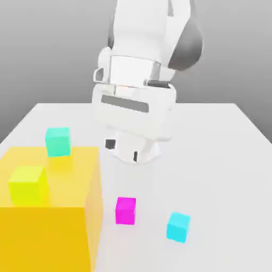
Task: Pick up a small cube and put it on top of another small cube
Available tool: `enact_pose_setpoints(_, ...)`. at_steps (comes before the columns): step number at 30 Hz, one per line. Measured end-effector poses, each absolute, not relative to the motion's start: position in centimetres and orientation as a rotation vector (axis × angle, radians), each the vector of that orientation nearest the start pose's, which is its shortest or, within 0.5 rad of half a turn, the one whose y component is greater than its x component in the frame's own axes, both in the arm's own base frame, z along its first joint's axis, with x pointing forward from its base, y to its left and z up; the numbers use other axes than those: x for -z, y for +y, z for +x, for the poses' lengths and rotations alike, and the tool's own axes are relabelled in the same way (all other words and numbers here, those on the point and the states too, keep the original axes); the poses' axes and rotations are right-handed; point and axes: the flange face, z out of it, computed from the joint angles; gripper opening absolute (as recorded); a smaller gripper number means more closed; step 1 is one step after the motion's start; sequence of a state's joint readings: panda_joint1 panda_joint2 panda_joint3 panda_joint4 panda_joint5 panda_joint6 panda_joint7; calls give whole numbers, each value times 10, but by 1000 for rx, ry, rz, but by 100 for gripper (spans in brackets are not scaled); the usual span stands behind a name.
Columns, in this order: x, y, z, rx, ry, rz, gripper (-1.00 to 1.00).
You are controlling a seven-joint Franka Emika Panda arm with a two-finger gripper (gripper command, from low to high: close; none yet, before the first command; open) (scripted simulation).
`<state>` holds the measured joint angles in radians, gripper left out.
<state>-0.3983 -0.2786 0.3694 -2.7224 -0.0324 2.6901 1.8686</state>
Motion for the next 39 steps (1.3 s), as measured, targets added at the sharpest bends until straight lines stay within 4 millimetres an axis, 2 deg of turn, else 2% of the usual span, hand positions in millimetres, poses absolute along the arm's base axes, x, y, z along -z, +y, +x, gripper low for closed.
enact_pose_setpoints(5, -255, -26, 379, 178, 2706, -1470, 0)
enact_pose_setpoints(10, -203, -27, 337, 25, 2923, -1122, 0)
enact_pose_setpoints(13, -202, -29, 336, 27, 2940, -1063, 0)
enact_pose_setpoints(20, -210, -32, 346, 75, 2920, -1047, 0)
enact_pose_setpoints(26, -205, -34, 350, 97, 2915, -1047, 0)
enact_pose_setpoints(32, -185, -33, 348, 90, 2923, -1054, 0)
enact_pose_setpoints(39, -147, -28, 338, 38, 2942, -1066, 0)
